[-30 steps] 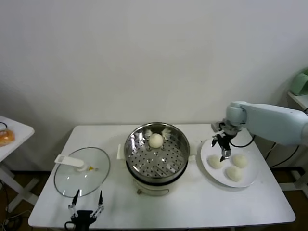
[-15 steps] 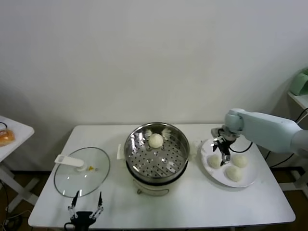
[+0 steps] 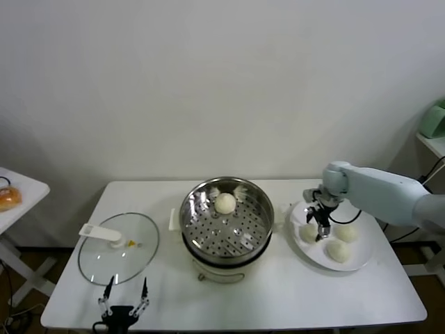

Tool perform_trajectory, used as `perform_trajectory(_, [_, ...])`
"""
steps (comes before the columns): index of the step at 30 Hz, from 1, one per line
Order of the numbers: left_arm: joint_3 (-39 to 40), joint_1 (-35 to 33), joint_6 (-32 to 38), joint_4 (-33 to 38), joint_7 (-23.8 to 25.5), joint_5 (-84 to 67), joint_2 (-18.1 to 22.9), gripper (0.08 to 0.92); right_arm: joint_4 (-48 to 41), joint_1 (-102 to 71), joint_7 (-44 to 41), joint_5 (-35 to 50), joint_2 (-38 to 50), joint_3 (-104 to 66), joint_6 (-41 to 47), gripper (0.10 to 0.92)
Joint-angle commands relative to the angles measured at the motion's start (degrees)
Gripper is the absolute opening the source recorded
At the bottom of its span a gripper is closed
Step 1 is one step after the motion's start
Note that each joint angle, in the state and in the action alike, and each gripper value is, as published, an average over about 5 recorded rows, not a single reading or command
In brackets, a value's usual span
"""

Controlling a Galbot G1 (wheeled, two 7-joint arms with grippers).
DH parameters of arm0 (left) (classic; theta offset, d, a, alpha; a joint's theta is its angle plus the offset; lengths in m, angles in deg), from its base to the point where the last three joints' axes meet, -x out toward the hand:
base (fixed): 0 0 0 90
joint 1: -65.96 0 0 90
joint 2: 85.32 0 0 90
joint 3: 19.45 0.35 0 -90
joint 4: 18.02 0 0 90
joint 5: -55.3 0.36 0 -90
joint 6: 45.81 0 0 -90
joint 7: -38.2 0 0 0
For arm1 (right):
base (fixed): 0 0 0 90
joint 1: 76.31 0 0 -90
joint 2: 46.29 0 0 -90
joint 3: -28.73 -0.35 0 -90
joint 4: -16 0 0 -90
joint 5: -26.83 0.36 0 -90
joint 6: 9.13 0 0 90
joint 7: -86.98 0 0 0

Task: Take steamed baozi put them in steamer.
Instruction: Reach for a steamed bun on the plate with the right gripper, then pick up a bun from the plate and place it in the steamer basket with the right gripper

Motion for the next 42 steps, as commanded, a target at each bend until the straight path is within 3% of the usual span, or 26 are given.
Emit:
perform_trajectory(1, [-0.02,-0.06,0.03,0.05,-0.05,0.04,-0.02,0.823,-0.51,-0.65,0.0,-1.08,-0.11,-0.74,-0.12,0.66])
perform_trajectory(13, [-0.11,-0.31,0.16,0.26,-0.16,0.04,0.02,0.823,3.48,5.63,-0.68,-0.06,1.39,2.48,-0.49,0.578])
perform_trajectory(30, [0.87,-0.4,0.19,0.11,-0.08,0.81,-0.37,0.823,27.45,44.03,-2.37,21.61,1.84,20.58,3.85,0.579])
perform_trajectory(42, [1.07,-1.22,0.54,0.75,-0.18,1.68,-0.55,0.823,34.79,49.38,1.12,35.79,-7.26,15.42,10.32,0.577])
